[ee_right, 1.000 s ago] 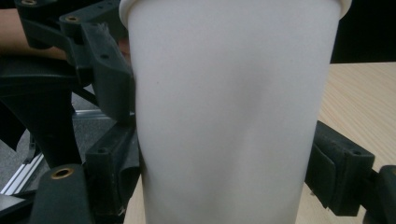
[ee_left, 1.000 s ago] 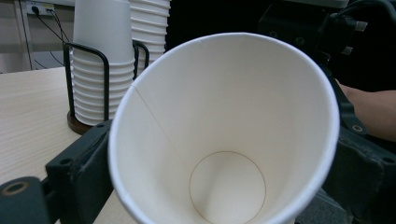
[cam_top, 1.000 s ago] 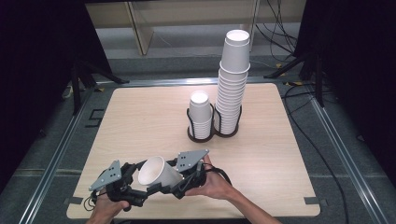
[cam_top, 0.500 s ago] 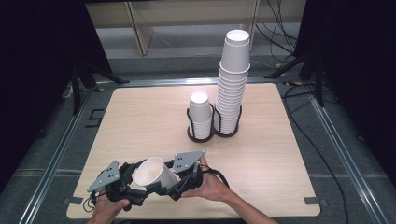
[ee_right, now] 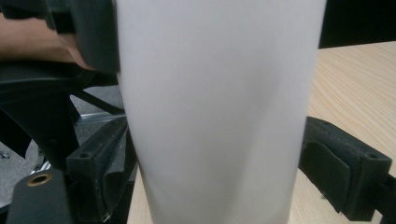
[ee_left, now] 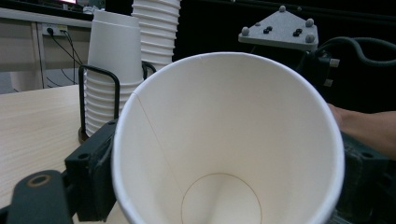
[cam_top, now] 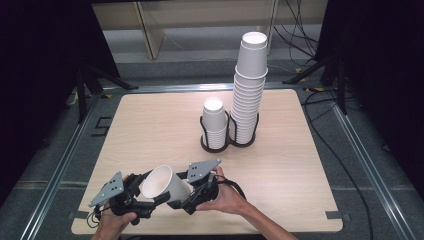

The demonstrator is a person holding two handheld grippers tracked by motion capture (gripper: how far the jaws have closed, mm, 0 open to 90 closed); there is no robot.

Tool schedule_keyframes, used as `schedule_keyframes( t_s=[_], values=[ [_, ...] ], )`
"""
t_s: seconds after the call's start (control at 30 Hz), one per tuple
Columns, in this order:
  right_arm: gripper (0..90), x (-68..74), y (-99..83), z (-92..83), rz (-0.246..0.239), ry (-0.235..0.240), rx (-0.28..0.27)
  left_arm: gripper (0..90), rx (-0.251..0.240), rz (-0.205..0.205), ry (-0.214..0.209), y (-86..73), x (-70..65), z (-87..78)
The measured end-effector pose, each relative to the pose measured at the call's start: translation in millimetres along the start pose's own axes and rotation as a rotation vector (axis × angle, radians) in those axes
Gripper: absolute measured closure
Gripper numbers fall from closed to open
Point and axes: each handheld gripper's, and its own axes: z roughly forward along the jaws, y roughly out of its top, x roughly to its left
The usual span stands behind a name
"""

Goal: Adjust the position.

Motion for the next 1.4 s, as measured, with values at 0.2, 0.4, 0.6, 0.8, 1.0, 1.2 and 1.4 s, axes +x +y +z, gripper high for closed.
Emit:
schedule_keyframes(
  t_s=[0.2,0.4,0.6,0.8,1.0,1.2,1.4],
  values=[
    [15.3,-1.5,-7.1,-11.9,0.004,-0.043,0.053,14.4,0.003,0.009,0.030,2.4,2.3,-2.7],
    [15.3,-9.4,-13.3,-32.0,0.030,-0.119,0.065,14.3,0.026,0.015,0.113,2.8,7.7,-5.0],
    [15.5,-17.0,-20.0,-50.8,0.050,-0.216,0.066,14.3,0.057,0.046,0.210,2.1,15.3,-6.0],
    [15.7,-19.7,-26.8,-63.5,0.071,-0.266,0.066,14.4,0.065,0.054,0.306,4.7,30.0,-6.6],
    [16.7,-21.1,-33.3,-73.6,0.080,-0.297,0.081,14.4,0.066,0.067,0.374,8.5,45.5,-2.0],
    [17.6,-19.2,-40.3,-81.2,0.100,-0.317,0.089,14.4,0.065,0.068,0.420,10.4,60.2,2.8],
    [17.5,-18.8,-44.2,-88.9,0.114,-0.331,0.094,14.4,0.079,0.064,0.459,7.7,73.7,9.2]
  ],
)
